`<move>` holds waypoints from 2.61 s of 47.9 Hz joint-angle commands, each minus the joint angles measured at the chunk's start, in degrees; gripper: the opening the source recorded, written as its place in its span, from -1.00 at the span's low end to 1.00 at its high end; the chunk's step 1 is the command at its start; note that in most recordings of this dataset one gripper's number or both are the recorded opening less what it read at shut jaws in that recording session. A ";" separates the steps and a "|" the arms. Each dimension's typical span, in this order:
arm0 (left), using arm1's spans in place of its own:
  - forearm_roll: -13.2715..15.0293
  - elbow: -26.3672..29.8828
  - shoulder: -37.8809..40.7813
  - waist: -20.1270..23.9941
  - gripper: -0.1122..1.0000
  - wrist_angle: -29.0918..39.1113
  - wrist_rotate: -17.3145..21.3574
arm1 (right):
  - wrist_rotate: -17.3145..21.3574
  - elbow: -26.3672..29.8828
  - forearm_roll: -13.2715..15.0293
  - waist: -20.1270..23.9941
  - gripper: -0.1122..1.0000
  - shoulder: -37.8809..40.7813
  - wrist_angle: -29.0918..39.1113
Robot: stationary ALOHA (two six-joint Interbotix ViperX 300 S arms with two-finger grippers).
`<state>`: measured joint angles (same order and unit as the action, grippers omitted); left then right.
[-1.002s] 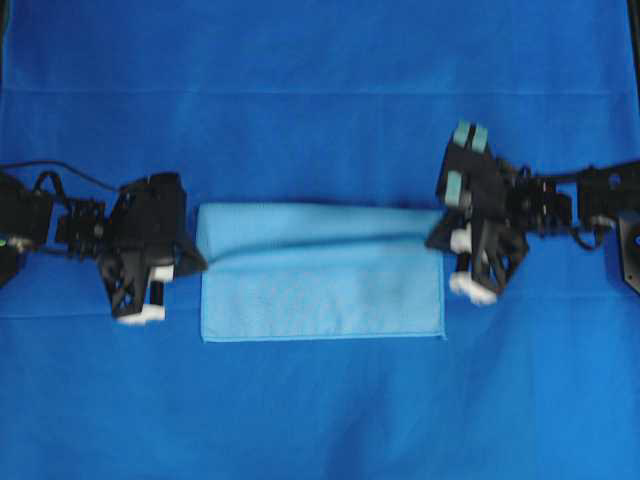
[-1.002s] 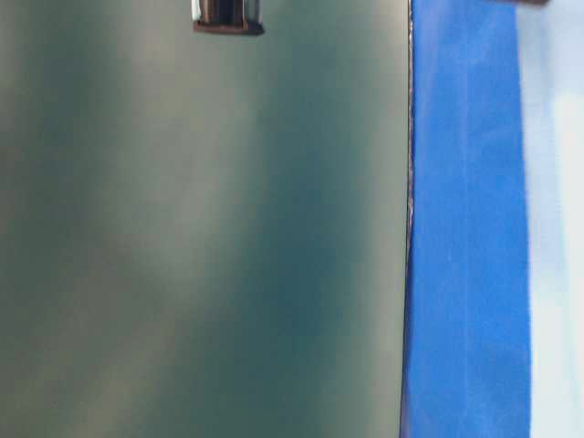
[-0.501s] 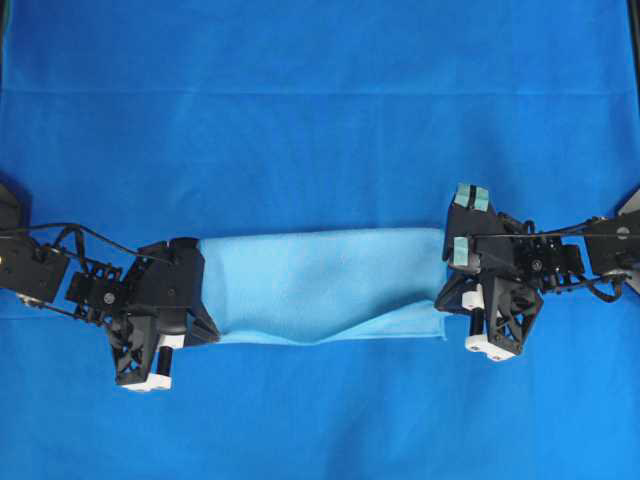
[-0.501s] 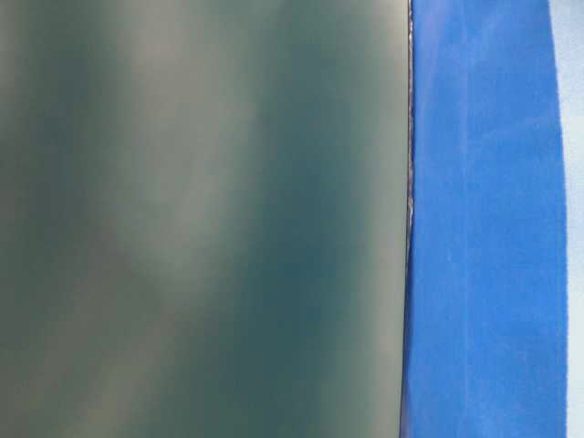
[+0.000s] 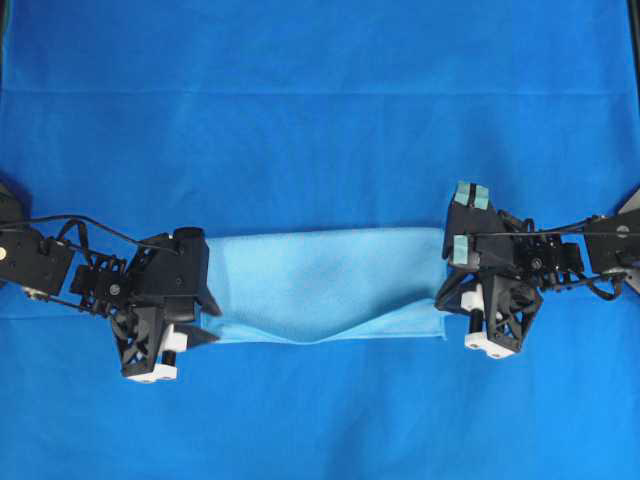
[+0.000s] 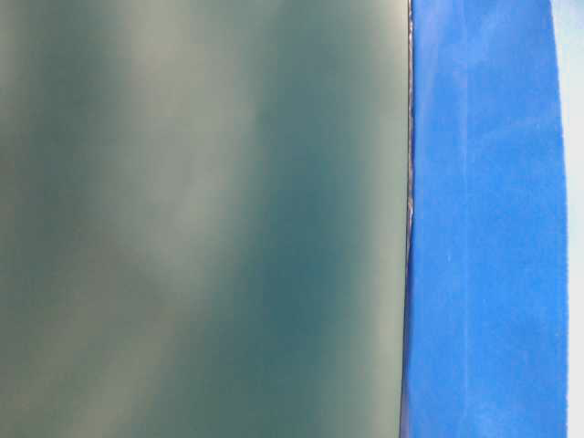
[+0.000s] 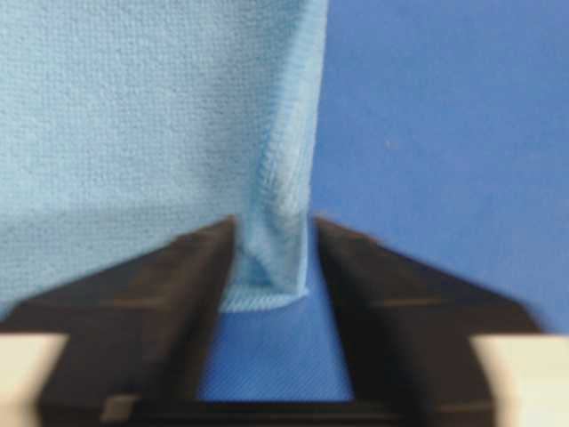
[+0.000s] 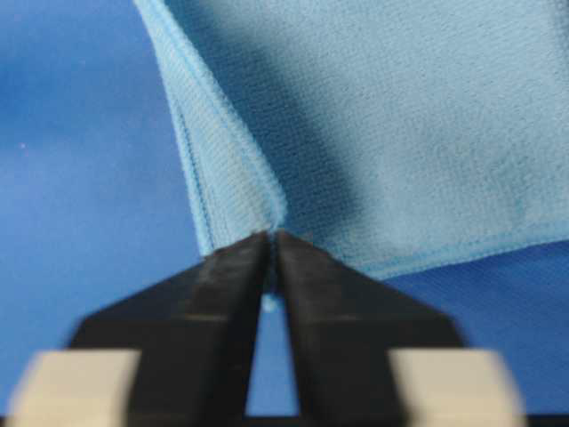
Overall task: Fold the light blue towel.
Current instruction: 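Open both grippers and lift them off the folded towel, then grasp the folded towel's side ends with both grippers and lift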
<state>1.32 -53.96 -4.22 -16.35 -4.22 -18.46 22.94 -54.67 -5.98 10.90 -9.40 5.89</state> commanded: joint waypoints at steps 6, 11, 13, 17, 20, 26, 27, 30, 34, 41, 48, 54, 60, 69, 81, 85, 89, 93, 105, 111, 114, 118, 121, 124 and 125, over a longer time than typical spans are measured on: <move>0.00 0.44 -3.16 0.18 0.61 1.41 0.70 | -1.23 1.76 1.32 0.26 0.30 -2.55 0.35; -0.09 0.35 -6.06 1.67 0.58 3.25 3.16 | -1.67 2.29 4.75 0.09 0.33 -5.36 0.53; -0.09 0.18 -7.12 2.81 0.56 3.69 4.57 | -1.67 2.29 6.24 -0.26 0.29 -6.33 0.53; -0.09 -0.62 -8.35 5.62 0.55 3.69 7.38 | -1.67 1.93 8.53 -2.11 0.30 -7.65 0.53; -0.09 -0.79 -8.35 7.73 0.55 3.69 8.79 | -1.67 1.49 9.58 -4.66 0.31 -7.91 0.79; -0.09 -0.70 -7.73 11.43 0.55 3.78 10.37 | -1.67 1.32 10.63 -9.76 0.31 -7.12 2.20; -0.09 -0.70 -7.47 11.87 0.55 3.78 10.55 | -1.67 1.32 10.90 -10.46 0.30 -6.86 2.20; -0.09 -0.88 -6.68 13.10 0.55 3.87 11.16 | -1.67 1.32 11.43 -12.22 0.30 -5.62 2.20; -0.09 -1.14 -5.10 14.94 0.55 3.78 11.78 | -1.67 1.49 11.78 -13.62 0.30 -3.25 2.11; -0.09 -0.97 -1.93 16.26 0.55 3.34 12.13 | -1.67 1.85 12.13 -14.94 0.30 1.41 1.58; -0.09 -0.88 1.14 17.93 0.55 2.20 12.74 | -1.67 1.67 12.13 -16.52 0.30 5.27 0.09; -0.09 -1.23 2.37 19.34 0.51 1.93 13.89 | -1.58 1.93 12.13 -17.84 0.30 6.94 -0.09; -0.09 -1.41 2.55 19.95 0.51 2.02 14.59 | -1.58 2.11 12.13 -18.02 0.30 6.94 -0.09; -0.09 -1.23 2.55 19.95 0.28 2.37 14.77 | -1.58 2.20 12.13 -18.02 0.25 6.94 -0.09; -0.09 -1.41 2.29 19.95 -0.78 3.08 14.94 | -1.58 2.20 12.13 -18.02 -0.78 6.50 0.18; -0.09 -1.14 2.11 19.95 -0.78 3.69 14.85 | -1.58 2.11 12.13 -18.11 -0.78 5.89 0.26; -0.09 -0.88 1.32 19.95 -0.78 4.57 14.85 | -1.23 2.02 12.13 -18.02 -0.78 4.48 0.35; -0.09 -0.26 -0.53 19.95 -0.78 6.42 14.85 | -0.97 2.02 12.04 -18.02 -0.78 2.55 1.05; -0.09 2.20 -11.69 18.98 -0.78 12.39 14.68 | -0.79 2.72 11.87 -17.93 -0.78 -6.86 6.24; -0.09 2.37 -17.75 18.72 -0.78 12.92 14.85 | -1.49 3.52 12.22 -17.84 -0.78 -13.62 8.00; -0.09 2.46 -21.18 18.72 -0.78 12.83 14.85 | -1.76 4.13 12.57 -17.84 -0.78 -17.14 8.70; -0.09 2.81 -24.52 18.72 -0.78 12.92 14.85 | -1.76 4.48 13.89 -17.84 -0.78 -21.36 9.32; -0.09 2.90 -26.37 18.72 -0.78 12.66 14.85 | -1.76 4.31 15.12 -17.93 -0.78 -23.38 9.58; -0.09 2.90 -27.77 18.72 -0.78 12.66 14.85 | -1.58 4.22 16.08 -17.93 -0.78 -24.52 10.02; -0.09 2.90 -28.13 18.72 -0.78 12.57 14.94 | -1.58 4.22 16.17 -17.93 -0.78 -24.87 10.20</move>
<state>1.32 -52.38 -30.67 2.46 8.88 -3.69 21.27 -51.59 9.32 -7.03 -32.78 15.82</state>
